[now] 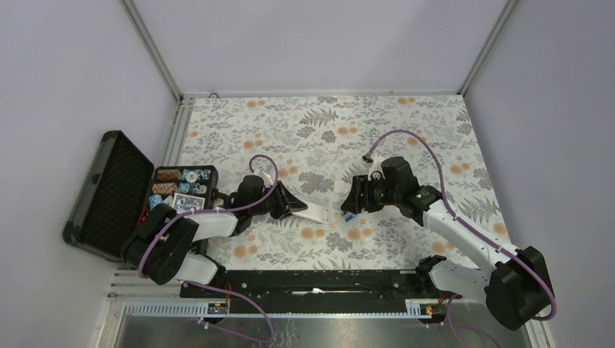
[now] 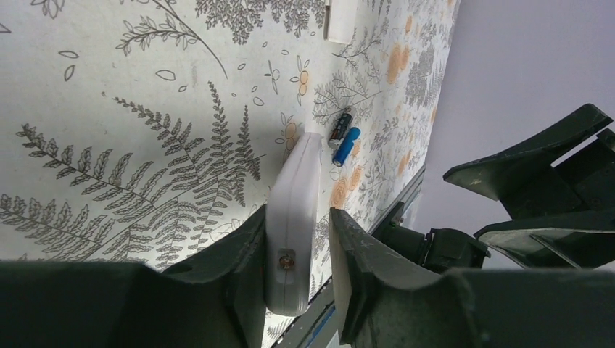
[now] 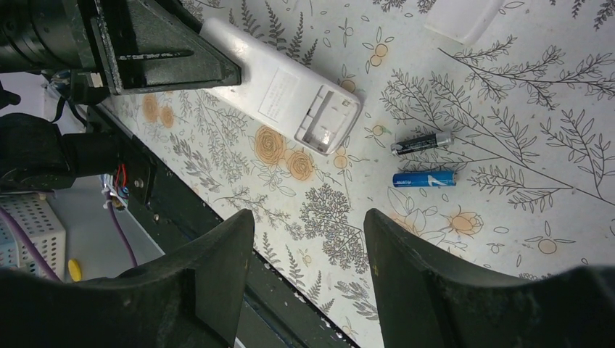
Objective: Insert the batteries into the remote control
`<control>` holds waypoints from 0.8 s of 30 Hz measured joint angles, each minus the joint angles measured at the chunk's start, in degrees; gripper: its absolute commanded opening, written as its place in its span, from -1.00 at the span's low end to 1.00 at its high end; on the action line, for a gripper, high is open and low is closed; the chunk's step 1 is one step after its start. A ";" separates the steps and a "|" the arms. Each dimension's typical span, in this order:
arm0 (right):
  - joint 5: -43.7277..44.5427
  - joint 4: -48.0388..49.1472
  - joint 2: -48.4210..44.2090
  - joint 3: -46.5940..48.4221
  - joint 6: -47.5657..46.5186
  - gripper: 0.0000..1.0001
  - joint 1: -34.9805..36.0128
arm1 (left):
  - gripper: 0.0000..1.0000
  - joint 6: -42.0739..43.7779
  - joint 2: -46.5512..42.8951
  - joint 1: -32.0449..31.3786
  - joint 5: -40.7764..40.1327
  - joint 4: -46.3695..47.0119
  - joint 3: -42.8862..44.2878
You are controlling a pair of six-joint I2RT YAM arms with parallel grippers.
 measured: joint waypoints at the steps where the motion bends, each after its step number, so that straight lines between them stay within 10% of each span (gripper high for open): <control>1: 0.13 0.00 0.02 0.00 0.00 0.30 0.00 | -0.20 0.07 0.20 -0.04 -0.13 0.09 -0.07; 24: 1.29 -0.52 1.22 -0.63 0.02 0.30 0.35 | 0.58 9.64 -8.55 -0.13 -6.82 -19.61 0.31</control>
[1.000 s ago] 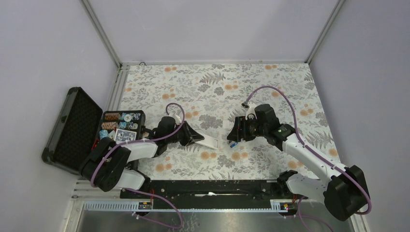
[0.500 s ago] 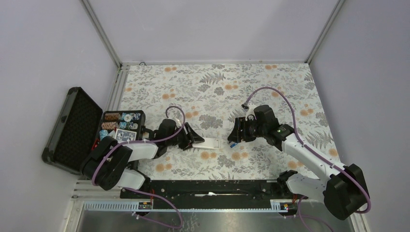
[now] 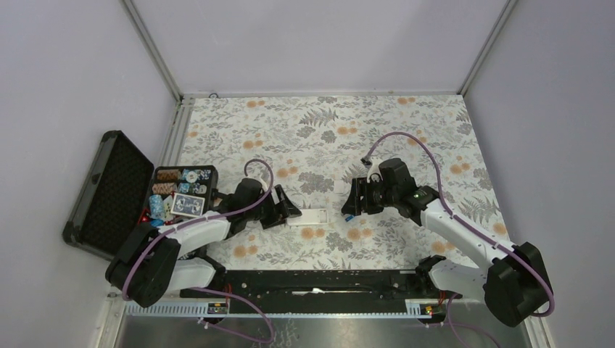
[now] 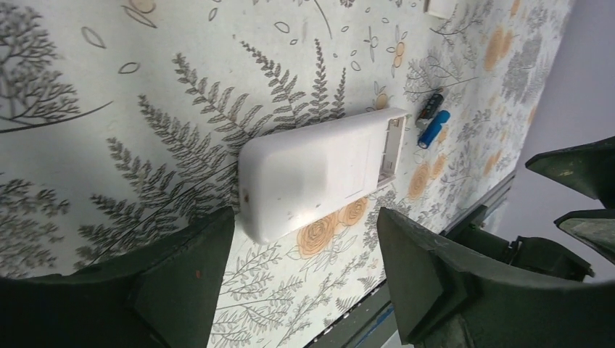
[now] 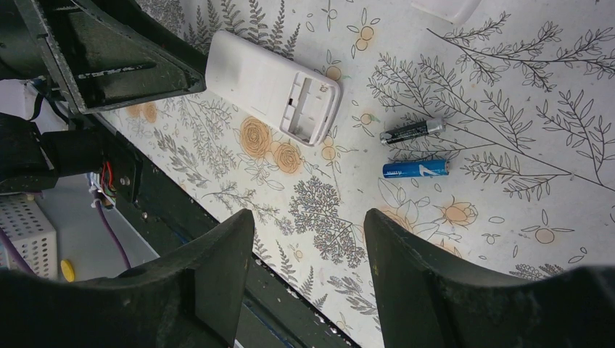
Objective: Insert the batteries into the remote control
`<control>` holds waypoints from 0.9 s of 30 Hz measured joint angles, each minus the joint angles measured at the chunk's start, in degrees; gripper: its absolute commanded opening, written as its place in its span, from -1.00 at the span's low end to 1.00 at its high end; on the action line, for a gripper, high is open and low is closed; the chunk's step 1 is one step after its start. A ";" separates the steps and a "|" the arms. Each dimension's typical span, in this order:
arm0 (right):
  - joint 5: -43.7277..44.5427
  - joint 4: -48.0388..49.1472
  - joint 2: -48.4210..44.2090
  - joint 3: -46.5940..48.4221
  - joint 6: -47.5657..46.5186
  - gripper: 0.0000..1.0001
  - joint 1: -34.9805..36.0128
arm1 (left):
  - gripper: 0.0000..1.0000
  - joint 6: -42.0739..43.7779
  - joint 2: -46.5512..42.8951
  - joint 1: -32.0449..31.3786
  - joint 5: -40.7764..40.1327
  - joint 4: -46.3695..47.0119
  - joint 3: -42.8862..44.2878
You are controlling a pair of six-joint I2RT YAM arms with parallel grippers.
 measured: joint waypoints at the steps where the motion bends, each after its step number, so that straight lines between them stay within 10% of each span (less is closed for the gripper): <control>1: 0.00 -0.07 0.09 0.00 0.00 0.30 0.04 | 0.61 0.50 -0.52 0.00 -0.39 -1.31 0.26; 21: 2.58 -0.57 2.86 0.00 0.07 0.22 4.57 | 0.72 7.78 -11.98 0.00 -7.32 -24.46 8.09; 27: 4.00 -0.46 4.17 0.02 0.55 -0.07 7.89 | 0.51 9.77 -11.37 0.00 -7.65 -24.94 12.00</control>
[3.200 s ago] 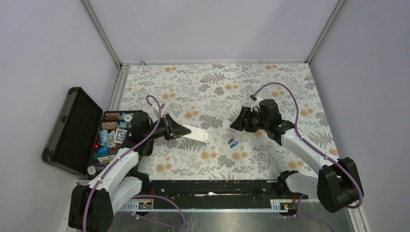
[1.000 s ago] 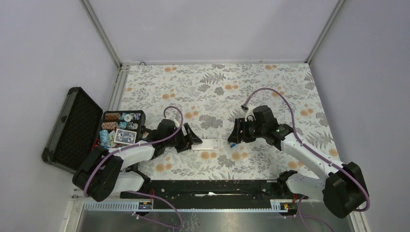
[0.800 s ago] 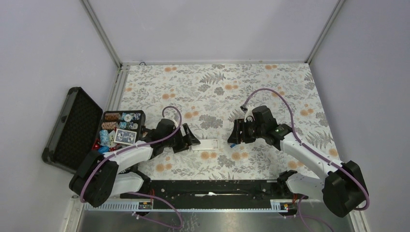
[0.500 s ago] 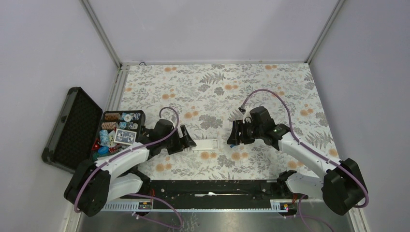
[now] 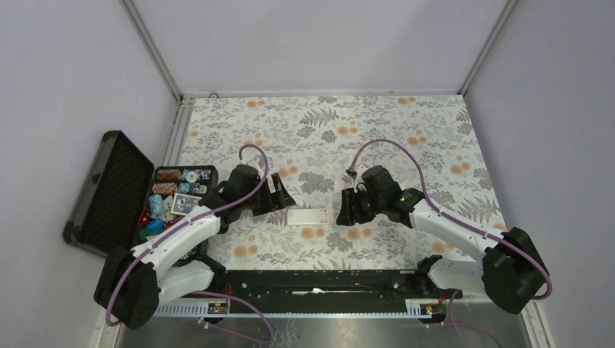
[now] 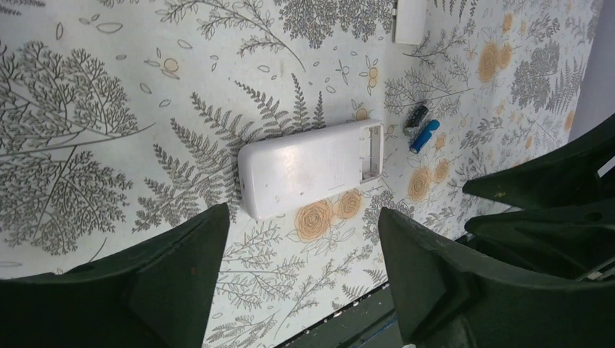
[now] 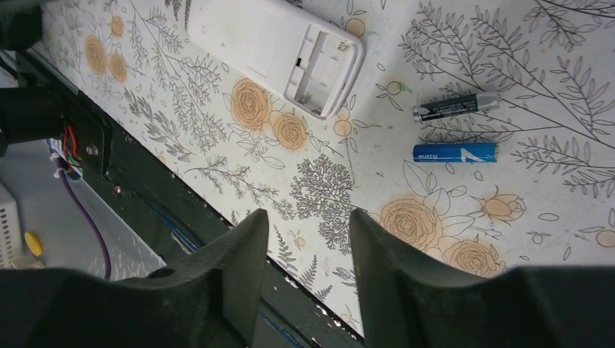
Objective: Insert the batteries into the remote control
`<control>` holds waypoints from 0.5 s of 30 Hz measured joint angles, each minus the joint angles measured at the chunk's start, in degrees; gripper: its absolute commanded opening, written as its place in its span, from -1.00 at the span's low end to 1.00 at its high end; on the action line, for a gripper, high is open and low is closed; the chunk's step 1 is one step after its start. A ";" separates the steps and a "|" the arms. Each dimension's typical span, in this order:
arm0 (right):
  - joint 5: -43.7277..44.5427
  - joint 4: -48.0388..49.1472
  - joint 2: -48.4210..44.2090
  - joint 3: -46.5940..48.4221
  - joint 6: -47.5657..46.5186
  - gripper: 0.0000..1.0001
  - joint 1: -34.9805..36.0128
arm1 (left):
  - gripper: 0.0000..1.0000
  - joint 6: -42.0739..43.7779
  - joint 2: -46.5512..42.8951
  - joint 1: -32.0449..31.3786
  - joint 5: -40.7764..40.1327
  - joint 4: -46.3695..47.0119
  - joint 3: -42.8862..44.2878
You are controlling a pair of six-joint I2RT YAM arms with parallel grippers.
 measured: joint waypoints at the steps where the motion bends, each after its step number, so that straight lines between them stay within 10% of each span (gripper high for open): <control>1: 0.07 0.15 0.33 0.00 0.22 -0.16 0.44 | 0.44 0.24 0.76 0.00 0.02 0.50 0.44; 11: 0.96 2.89 3.67 0.00 2.36 -1.00 3.19 | -0.94 -1.05 9.35 0.00 0.83 10.21 0.74; 15: 0.98 5.07 5.44 -0.09 3.17 -1.00 3.58 | -1.00 -1.44 13.35 0.00 0.87 13.92 0.85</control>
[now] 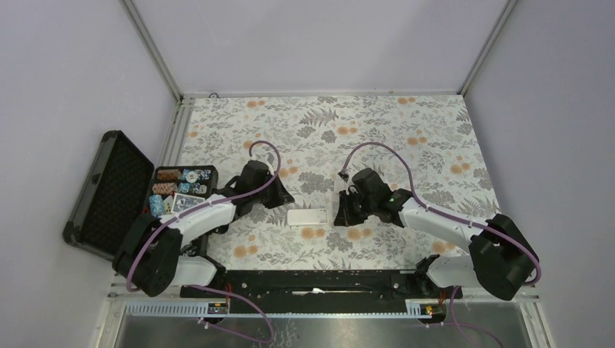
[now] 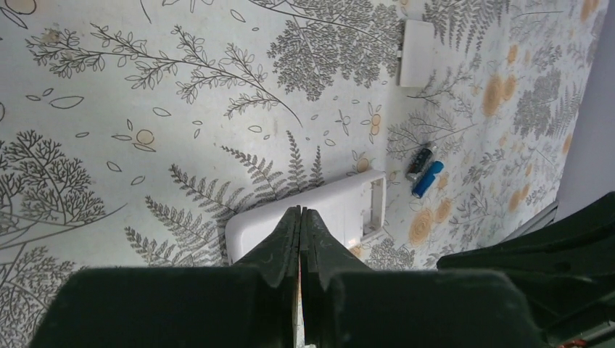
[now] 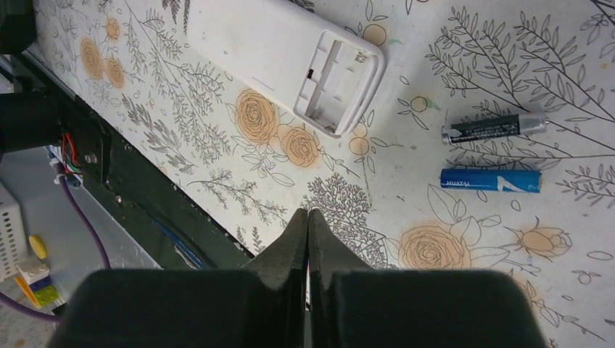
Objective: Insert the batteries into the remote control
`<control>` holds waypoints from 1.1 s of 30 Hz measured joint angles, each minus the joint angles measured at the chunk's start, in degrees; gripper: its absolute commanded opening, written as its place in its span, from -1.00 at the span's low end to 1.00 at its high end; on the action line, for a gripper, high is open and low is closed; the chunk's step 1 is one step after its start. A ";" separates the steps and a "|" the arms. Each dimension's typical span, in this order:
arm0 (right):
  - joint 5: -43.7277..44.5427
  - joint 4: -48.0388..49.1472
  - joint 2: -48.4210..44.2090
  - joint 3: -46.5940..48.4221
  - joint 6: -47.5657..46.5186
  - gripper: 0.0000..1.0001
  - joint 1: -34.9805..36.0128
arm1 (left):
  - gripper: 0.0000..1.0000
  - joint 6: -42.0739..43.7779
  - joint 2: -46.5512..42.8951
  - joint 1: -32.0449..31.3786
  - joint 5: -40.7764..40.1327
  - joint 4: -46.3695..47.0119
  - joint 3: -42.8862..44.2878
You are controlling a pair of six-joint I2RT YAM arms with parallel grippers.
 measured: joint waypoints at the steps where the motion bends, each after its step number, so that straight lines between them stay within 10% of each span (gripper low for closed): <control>1: -0.02 0.57 0.59 -0.04 0.26 -1.00 0.15 | -1.00 0.04 1.11 0.00 0.00 0.90 0.00; 33: 3.23 8.96 17.14 2.69 3.50 -1.00 4.90 | -1.00 1.46 13.27 0.00 -1.57 5.62 1.55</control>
